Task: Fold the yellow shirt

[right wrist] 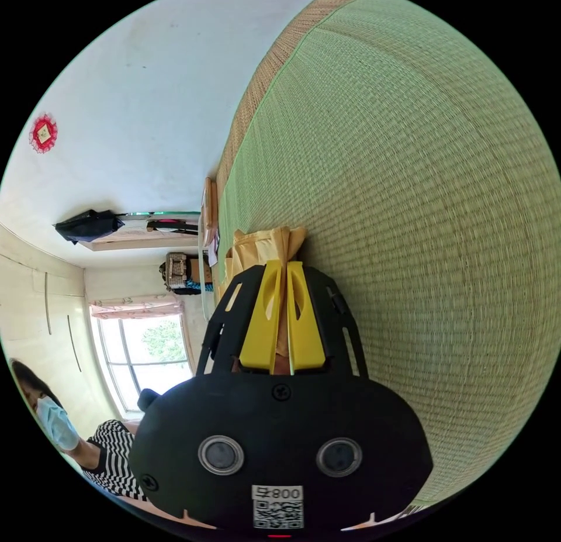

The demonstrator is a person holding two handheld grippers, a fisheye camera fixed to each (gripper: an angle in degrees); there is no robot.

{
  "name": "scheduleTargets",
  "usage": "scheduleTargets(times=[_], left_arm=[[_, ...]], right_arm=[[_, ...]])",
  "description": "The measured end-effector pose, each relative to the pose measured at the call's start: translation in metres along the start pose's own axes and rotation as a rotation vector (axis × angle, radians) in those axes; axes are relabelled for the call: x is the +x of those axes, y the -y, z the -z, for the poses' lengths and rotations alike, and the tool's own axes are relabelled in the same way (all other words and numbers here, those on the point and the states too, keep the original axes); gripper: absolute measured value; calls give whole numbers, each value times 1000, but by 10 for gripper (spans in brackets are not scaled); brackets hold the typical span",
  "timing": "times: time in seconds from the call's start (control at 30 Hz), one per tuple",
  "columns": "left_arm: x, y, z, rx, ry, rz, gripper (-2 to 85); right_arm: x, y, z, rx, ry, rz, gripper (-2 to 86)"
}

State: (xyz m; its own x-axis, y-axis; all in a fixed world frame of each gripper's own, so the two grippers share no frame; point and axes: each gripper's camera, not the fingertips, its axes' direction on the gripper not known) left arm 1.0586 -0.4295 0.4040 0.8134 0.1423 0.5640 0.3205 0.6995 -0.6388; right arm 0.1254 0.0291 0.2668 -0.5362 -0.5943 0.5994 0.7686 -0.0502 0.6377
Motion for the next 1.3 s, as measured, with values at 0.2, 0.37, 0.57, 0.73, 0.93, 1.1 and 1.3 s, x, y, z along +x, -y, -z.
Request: scheduleTargets(times=[0.2, 0.37, 0.57, 0.73, 0.93, 1.1, 1.3], left_arm=[[-25, -16, -11, 9, -22, -1, 8], [-45, -35, -21, 21, -39, -12, 8], [-72, -61, -31, 33, -50, -10, 8], [-95, -87, -40, 49, -61, -2, 8], [-128, -125, -51, 81, -82, 21, 8], [-159, -160, -55, 119, -93, 41, 8], [-207, -217, -55, 184, -109, 85, 8]], right_arm=[[-16, -3, 12, 18, 0, -1, 9], [-36, -8, 21, 27, -9, 12, 9], [-54, -17, 29, 44, -10, 1, 9], [-71, -26, 36, 54, -13, -5, 9], [-100, -36, 42, 65, -12, 5, 8], [-135, -44, 43, 70, 0, 27, 8], [-188, -53, 35, 65, 20, 79, 9]])
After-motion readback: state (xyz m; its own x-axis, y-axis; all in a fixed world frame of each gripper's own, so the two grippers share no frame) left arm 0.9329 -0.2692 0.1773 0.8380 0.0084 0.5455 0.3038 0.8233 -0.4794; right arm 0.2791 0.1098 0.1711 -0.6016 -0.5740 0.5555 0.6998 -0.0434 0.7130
